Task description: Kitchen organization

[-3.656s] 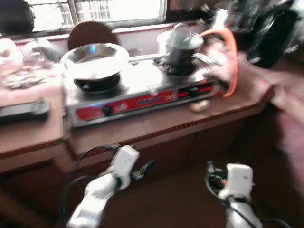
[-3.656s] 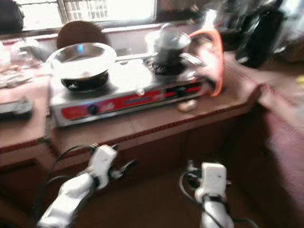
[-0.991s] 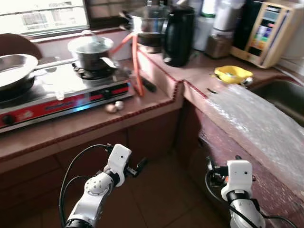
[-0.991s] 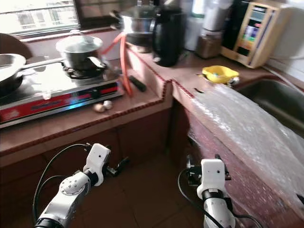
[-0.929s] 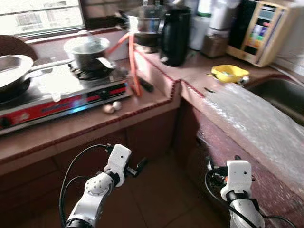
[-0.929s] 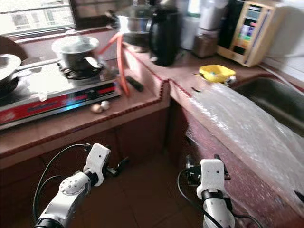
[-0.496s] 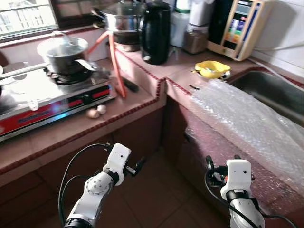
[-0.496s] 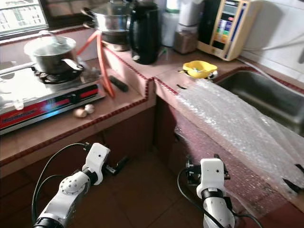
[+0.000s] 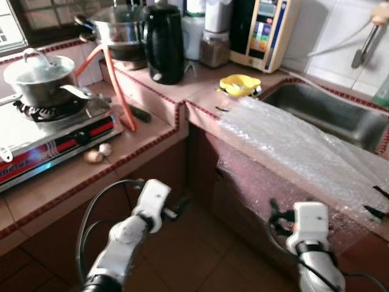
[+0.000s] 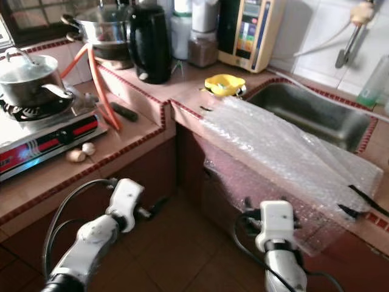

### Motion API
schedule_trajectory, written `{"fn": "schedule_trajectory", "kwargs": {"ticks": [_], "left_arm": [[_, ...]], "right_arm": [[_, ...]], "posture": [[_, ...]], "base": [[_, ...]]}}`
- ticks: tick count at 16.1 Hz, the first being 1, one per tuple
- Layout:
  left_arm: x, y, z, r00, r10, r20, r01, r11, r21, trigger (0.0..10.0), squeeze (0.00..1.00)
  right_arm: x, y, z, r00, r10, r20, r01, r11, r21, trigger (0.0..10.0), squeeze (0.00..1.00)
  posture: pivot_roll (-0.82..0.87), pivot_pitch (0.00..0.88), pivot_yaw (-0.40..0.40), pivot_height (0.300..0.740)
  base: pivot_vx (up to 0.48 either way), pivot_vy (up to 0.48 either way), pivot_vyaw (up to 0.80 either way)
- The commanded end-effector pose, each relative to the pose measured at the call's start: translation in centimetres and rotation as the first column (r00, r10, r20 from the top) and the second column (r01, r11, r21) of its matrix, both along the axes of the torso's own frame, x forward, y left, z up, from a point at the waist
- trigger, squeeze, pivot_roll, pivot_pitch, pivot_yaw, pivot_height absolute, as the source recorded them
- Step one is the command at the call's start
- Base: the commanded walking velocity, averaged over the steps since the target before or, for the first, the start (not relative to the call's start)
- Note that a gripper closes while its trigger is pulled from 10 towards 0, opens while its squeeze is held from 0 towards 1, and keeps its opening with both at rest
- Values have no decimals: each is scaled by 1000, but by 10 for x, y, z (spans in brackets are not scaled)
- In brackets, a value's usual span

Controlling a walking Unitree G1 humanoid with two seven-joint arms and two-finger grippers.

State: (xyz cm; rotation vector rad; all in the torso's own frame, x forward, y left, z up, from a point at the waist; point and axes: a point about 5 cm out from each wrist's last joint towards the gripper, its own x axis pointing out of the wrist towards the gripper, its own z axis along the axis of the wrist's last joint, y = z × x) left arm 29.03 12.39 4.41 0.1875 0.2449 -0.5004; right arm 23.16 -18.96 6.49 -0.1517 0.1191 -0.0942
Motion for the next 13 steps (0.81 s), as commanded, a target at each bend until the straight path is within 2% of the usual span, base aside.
{"fn": "schedule_trajectory", "kwargs": {"ticks": [1, 13], "left_arm": [[1, 5, -1, 1000, 15, -4, -15, 1000, 19, 10000, 0], [4, 4, 0, 1000, 6, 1, -6, 1000, 20, 10000, 0]], "right_arm": [[1, 4, 0, 1000, 9, -2, -9, 1000, 16, 10000, 0], [-1, 3, -1, 1000, 0, 0, 0, 1000, 17, 10000, 0]], "posture": [[60, 0, 3, 740], [56, 0, 10, 740]], "base": [[0, 0, -775], [0, 0, -775]]}}
